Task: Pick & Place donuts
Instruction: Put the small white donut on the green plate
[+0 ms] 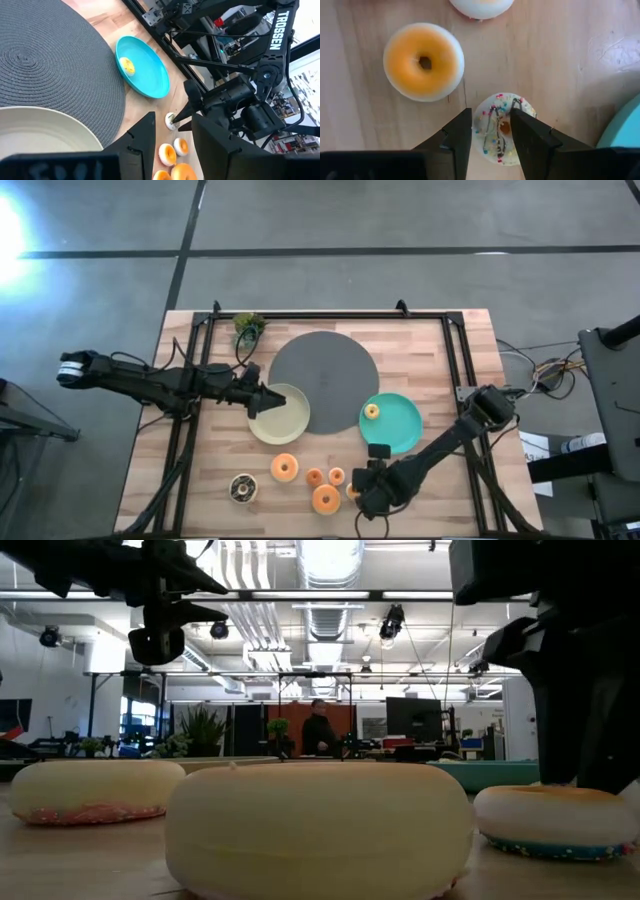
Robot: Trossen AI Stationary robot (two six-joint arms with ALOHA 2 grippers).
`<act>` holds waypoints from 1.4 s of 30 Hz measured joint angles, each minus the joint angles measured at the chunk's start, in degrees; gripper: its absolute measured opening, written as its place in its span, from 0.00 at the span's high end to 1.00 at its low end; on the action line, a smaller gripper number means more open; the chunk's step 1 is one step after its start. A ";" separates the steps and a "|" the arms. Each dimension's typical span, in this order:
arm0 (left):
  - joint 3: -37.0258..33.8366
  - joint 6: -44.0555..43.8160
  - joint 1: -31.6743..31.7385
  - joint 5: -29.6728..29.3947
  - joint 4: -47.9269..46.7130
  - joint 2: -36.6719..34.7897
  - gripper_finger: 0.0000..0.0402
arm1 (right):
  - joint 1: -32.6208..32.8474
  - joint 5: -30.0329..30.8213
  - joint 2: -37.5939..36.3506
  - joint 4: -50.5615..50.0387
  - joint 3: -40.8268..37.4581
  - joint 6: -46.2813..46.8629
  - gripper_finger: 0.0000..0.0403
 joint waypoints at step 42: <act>-0.21 -0.04 0.02 -0.68 -0.05 0.02 0.75 | 1.49 -2.02 -0.45 0.41 -2.06 3.89 0.84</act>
